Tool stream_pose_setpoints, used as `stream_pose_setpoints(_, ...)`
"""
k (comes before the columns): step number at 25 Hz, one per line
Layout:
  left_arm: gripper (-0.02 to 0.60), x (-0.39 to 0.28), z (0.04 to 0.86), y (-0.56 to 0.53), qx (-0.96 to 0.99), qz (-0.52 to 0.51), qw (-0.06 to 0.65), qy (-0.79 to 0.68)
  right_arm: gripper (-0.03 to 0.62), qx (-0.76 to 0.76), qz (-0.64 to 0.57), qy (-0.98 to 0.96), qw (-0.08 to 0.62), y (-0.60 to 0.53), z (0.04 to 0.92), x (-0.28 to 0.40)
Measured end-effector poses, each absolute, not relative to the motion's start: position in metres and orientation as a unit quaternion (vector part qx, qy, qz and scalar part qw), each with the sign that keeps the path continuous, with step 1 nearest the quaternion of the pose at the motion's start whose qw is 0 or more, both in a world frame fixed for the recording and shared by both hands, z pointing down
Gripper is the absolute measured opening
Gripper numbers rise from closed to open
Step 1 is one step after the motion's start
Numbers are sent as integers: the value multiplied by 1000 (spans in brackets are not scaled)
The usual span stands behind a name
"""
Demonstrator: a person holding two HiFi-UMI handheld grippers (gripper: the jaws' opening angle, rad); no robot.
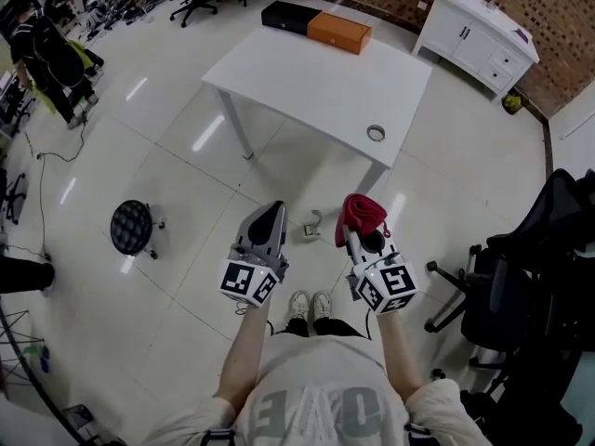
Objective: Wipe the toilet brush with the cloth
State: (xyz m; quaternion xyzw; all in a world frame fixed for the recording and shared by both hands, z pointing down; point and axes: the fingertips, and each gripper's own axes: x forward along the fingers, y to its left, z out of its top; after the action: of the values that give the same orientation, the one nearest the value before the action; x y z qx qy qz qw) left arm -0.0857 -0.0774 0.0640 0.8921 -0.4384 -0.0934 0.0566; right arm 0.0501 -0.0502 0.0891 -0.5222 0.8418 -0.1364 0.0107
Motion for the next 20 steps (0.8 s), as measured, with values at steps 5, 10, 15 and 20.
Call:
stream_pose_setpoints(5, 5, -69, 69, -97, 896, -96, 52, -430, 32, -520, -142, 842, 11, -70, 99, 72)
stream_pose_setpoints(10, 3, -70, 170, -131, 900, -94, 28, -426, 31, -512, -111, 852, 11, -90, 200, 75)
stream_pose_setpoints(15, 5, -75, 387, -191, 899, -88, 22, -428, 31, -511, -101, 852, 42, -144, 408, 84)
stream_pose_setpoints(20, 3, -75, 600, -231, 907, -97, -6, -410, 31, -514, -77, 852, 72, -184, 620, 96)
